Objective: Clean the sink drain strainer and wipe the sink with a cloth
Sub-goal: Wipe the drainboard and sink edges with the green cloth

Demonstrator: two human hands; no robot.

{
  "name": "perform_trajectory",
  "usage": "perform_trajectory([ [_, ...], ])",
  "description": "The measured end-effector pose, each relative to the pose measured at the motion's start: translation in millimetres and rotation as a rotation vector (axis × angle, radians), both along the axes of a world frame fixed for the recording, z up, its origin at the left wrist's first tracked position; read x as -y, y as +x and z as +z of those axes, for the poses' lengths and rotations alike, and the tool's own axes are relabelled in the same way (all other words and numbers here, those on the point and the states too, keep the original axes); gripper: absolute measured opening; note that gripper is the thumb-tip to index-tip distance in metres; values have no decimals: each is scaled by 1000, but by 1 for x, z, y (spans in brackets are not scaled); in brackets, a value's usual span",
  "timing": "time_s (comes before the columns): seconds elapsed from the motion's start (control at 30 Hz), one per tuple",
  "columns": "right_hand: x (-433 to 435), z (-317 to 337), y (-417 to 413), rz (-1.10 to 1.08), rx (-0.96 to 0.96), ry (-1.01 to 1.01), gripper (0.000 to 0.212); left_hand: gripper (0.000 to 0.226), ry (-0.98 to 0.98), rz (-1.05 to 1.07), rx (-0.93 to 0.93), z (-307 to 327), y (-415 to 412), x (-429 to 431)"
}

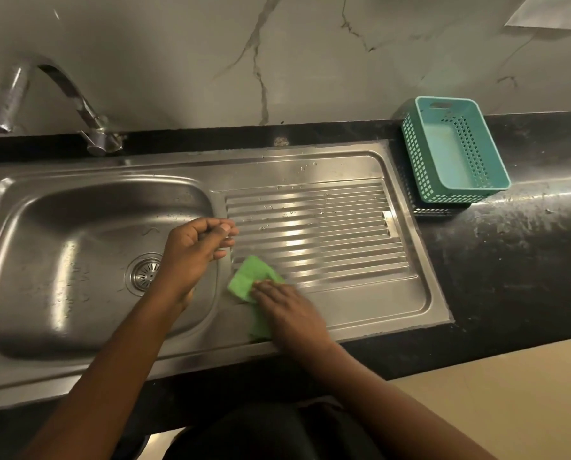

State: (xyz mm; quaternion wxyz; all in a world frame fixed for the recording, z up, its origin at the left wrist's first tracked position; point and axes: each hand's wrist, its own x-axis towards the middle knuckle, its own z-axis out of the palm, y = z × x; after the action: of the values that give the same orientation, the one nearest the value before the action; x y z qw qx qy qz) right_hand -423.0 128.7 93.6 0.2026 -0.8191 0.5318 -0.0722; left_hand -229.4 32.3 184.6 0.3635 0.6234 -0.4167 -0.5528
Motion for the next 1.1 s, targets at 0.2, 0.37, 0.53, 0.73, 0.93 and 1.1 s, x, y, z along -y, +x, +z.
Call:
perform_trajectory([
  [0.2, -14, 34, -138, -506, -149, 132, 70, 21, 13, -32, 4, -2, 3, -1],
  [0.37, -7, 33, -149, -762, -192, 120, 40, 22, 13, -37, -6, -1, 5, -1],
  [0.53, -21, 10, -42, -506, -117, 49, 47, 23, 21, -42, -15, -2, 4, -3],
  [0.73, 8, -11, 55, 9, 26, 19, 59, 25, 6, -55, -9, 1, -1, -1],
  [0.93, 56, -9, -15, -3, -19, -78, 49, 23, -6, -29, 32, 3, 5, 7],
  [1.1, 86, 9, -166, -564, -207, 10, 58, 21, 5, -26, 48, -2, 11, 5],
])
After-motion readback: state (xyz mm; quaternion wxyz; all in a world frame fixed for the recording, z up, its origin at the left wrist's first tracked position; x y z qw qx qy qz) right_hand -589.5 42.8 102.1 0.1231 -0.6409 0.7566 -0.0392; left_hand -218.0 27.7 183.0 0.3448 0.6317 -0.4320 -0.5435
